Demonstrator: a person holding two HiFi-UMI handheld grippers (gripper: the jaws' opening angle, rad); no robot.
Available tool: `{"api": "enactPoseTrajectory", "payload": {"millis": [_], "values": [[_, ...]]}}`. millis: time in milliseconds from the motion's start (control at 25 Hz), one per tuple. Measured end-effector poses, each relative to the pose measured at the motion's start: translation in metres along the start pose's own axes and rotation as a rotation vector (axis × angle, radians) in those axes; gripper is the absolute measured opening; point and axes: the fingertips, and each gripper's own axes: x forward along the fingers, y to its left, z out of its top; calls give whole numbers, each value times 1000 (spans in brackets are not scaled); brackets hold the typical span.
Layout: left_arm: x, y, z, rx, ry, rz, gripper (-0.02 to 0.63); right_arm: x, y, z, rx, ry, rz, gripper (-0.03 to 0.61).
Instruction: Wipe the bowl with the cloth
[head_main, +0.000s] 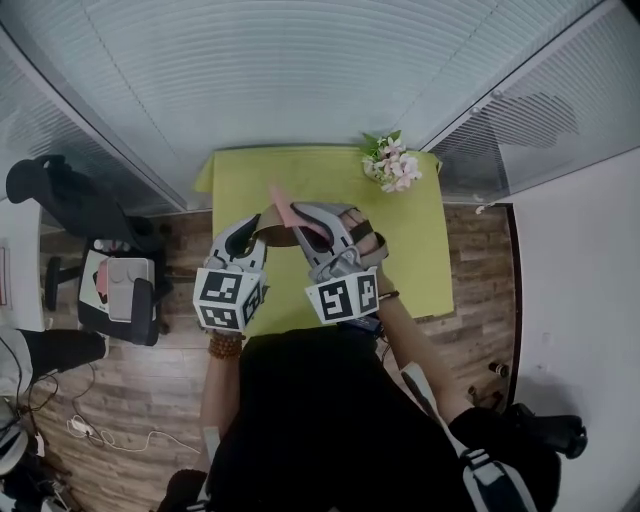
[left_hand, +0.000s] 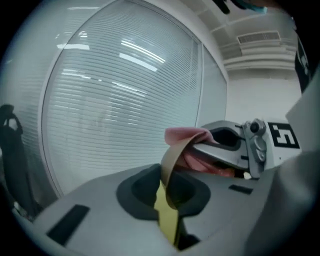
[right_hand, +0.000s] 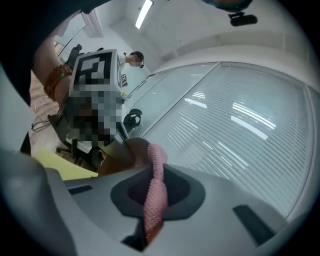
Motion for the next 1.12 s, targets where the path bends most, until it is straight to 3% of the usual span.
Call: {"api": "enactPoseTrajectory", "payload": {"millis": [120,280,440,600,640,680,720,800,920,960,1000,1040,1120], "values": [[-3,6,11,-217,-116,-1,26,-1,-9,8,68,-25,-58,17],[-14,14,24,-584,-287,-82,49,-4,-21,20,207,-68,-147,21],[-26,24,28,-808,-439,-114,60,-5,-25,23,352,-102,-170,20],[-25,21,20,-1155,-552,-247,63,-9,-27,28,443,-144,-201,20],[-22,18,19,-1196,-549,-288,68,-9,-28,26,452,-152,-210,20],[-18,13,16,-1178,-519,-315,79,-9,-29,23,447,-152,-209,20],[-15,9,14,-1085,-465,-321,86,-8,-28,18,421,-139,-198,18],[-13,5,11,-743,-327,-251,92,-6,-22,7,294,-88,-158,15],[-11,8,8,-123,-148,-34,127,-5,-8,7,60,-64,-111,15],[-9,4,7,54,-99,10,105,-6,-5,9,23,-67,-96,15],[-6,0,8,170,-67,35,73,-6,-2,11,-7,-70,-89,15],[-5,-3,10,207,-56,45,57,-6,-1,13,-25,-71,-92,15],[-7,-2,16,87,-87,20,38,-7,-4,16,-7,-76,-108,15]]}}
